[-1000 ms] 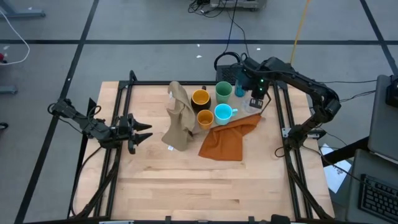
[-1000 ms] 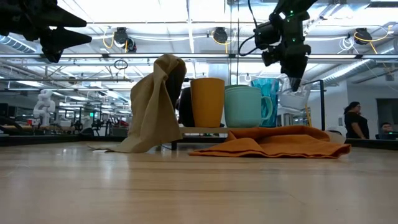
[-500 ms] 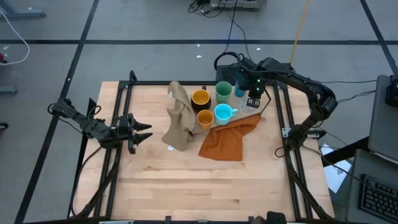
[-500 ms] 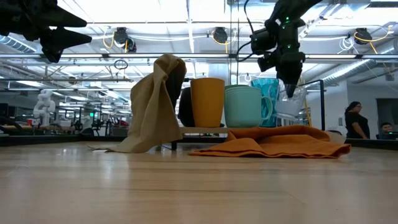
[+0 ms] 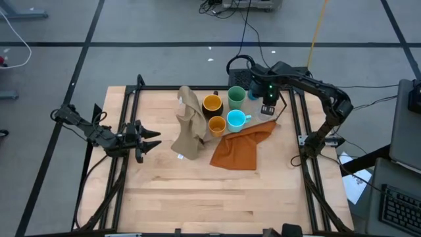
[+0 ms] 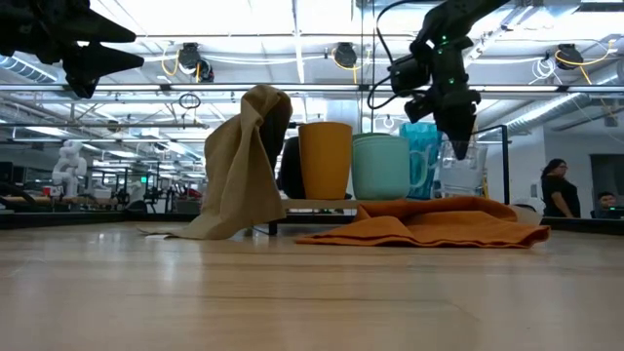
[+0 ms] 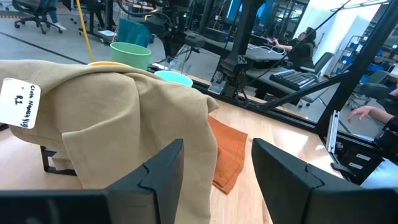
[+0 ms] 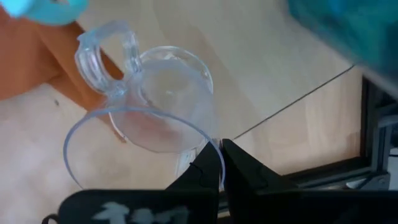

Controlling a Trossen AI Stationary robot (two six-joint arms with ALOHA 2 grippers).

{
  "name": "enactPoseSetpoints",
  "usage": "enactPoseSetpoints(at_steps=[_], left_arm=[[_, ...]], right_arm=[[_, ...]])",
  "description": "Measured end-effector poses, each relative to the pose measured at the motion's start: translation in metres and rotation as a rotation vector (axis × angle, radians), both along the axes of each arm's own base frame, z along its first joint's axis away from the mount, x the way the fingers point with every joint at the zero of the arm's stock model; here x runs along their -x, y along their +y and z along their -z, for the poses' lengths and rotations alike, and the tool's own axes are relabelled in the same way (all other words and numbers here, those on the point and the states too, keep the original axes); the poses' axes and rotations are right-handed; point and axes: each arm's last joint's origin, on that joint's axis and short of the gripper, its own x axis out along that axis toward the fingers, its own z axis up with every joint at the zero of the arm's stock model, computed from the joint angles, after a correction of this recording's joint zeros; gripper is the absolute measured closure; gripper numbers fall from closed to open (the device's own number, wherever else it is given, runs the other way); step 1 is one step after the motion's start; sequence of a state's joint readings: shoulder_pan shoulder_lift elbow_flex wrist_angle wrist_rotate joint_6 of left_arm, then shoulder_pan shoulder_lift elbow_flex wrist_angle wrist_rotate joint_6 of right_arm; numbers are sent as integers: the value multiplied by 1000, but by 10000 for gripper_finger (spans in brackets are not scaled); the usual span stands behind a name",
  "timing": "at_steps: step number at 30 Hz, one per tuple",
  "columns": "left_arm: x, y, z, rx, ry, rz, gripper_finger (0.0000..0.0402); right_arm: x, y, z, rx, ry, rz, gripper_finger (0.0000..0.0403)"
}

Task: Stack small to large cups/mugs on shelf
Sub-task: Put the transparent mug on the shelf

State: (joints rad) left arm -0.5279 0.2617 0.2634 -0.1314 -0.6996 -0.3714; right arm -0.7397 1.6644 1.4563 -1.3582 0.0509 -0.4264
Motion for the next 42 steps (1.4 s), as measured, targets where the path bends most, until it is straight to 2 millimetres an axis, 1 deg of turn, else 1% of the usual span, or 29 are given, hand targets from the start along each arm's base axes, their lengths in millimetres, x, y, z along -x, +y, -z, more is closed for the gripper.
enactPoseSetpoints(at_steps=[3,13,23,42], left_arm=[[0,0,0,0,0,0,211],[0,0,0,1,0,0,211],[0,0,0,1,-1,1,211],[0,0,0,4,-1,2,211]], right_arm=[[0,3,-1,-10,14,0,403],[0,6,-1,-15,21,10,403],[3,11,-11,9,-7,7,403],[-2,12,-10,22,-26,2,400]])
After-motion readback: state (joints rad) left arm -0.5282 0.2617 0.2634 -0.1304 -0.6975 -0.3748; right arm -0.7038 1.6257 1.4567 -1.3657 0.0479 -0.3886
